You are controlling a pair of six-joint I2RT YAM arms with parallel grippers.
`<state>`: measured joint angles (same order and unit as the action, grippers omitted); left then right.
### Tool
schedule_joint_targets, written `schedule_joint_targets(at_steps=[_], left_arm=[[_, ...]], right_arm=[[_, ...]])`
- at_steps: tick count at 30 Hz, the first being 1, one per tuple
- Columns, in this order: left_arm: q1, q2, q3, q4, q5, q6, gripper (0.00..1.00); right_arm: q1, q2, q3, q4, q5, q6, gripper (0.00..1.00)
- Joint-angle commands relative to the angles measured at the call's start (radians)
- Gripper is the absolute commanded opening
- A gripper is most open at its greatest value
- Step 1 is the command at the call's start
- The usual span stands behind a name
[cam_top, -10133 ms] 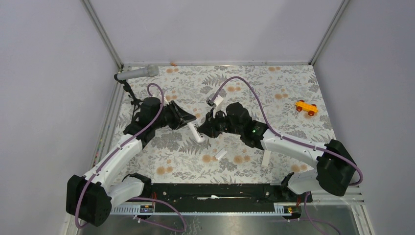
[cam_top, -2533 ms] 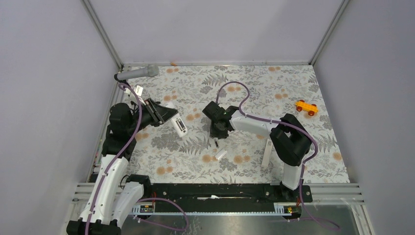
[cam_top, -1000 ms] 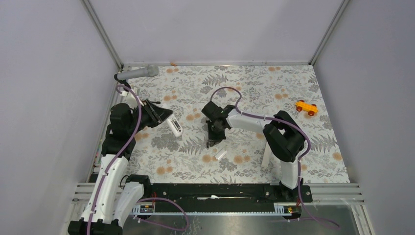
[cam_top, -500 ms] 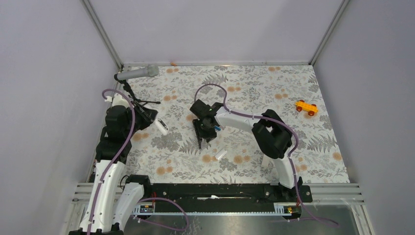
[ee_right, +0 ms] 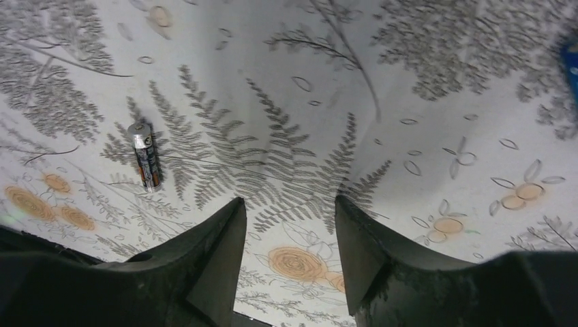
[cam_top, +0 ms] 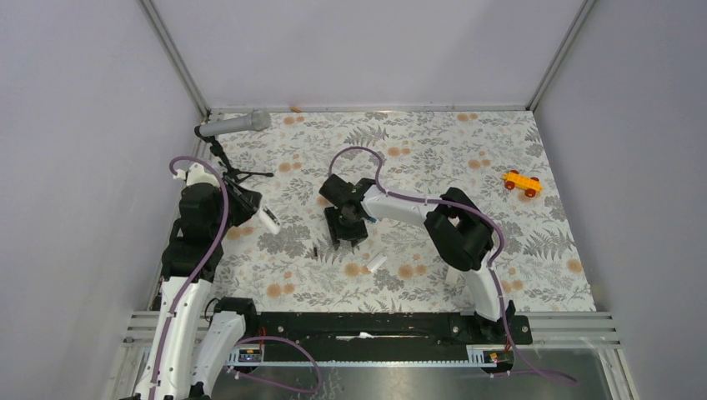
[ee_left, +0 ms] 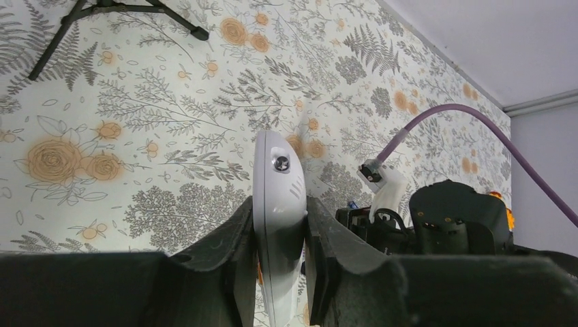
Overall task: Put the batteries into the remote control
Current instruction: Adjust the battery at the center of the board.
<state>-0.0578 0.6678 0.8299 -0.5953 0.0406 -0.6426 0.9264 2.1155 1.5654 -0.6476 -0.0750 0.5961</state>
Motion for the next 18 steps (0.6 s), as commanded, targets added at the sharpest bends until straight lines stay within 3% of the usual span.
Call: schedule_joint_targets(at_steps=[1,8,11,18], left_arm=[[0.006,-0.019,0.050,-0.016,-0.132,-0.001,0.00],[0.006,-0.058,0.138,-0.157,-0.499,-0.028,0.00],[0.006,-0.068,0.173,-0.187,-0.583,-0.027,0.00],[0.006,-0.058,0.208,-0.188,-0.588,-0.038,0.00]], right_arm=[[0.051,-0.025,0.053,0.080,-0.050,-0.033,0.61],[0.148,0.157,0.353,-0.067,0.064,-0.067,0.64],[0.182,0.226,0.461,-0.129,0.140,-0.061,0.65],[0.278,0.447,0.760,-0.314,0.350,-0.089,0.74]])
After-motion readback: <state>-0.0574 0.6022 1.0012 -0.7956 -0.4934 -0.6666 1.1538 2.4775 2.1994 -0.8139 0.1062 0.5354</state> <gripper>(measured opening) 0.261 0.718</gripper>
